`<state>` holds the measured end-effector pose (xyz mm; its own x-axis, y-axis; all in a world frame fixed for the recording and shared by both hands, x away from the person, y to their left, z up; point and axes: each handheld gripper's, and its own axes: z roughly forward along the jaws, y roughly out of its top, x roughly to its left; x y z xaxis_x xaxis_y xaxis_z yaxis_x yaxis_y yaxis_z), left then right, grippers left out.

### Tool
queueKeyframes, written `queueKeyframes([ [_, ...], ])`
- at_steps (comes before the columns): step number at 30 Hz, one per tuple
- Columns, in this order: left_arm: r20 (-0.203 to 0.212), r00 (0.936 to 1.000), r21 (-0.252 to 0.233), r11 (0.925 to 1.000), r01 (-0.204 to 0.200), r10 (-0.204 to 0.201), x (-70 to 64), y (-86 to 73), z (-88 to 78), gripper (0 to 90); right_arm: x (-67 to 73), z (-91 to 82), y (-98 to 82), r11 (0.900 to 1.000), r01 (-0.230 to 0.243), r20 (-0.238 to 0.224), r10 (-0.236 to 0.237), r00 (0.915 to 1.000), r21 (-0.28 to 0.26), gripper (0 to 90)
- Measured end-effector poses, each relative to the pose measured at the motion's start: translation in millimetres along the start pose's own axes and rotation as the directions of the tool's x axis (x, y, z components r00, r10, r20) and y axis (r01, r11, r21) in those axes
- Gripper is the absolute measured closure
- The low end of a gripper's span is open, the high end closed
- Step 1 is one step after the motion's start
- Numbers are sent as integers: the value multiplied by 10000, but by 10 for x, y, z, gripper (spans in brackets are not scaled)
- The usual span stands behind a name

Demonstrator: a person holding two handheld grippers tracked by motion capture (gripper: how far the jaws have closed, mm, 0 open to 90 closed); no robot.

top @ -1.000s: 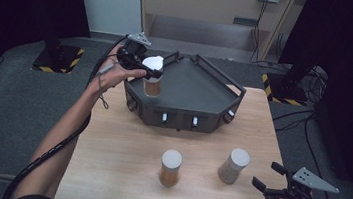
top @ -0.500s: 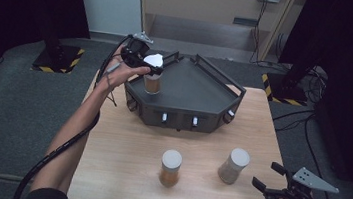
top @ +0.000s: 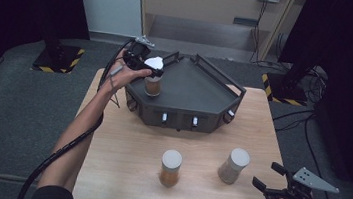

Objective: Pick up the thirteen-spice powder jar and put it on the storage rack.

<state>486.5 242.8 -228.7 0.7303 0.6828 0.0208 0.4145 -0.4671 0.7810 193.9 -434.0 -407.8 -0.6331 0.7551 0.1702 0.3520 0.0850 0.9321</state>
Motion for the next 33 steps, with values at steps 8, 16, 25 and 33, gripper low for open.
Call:
queueKeyframes([
  [8, 99, 9999, 24, 10000, 23, -23, 5, -23, 56, 294, -2, -1, -2, 10000, -8, 1, 8, 10000, 2, 17],
  [16, 103, 9999, 19, 10000, 26, -26, 10, -44, 69, 294, -3, -3, -3, 10000, -8, -3, 8, 10000, -5, 17],
  [25, 9, 10000, -107, 9999, -40, 40, -12, -76, 70, 291, -1, -4, -2, 10000, -25, -11, 25, 10000, -9, 18],
  [33, -125, 9999, -353, 9993, -78, 74, -39, -96, 65, 264, 4, -7, 1, 10000, -23, 0, 23, 10000, -1, 18],
])
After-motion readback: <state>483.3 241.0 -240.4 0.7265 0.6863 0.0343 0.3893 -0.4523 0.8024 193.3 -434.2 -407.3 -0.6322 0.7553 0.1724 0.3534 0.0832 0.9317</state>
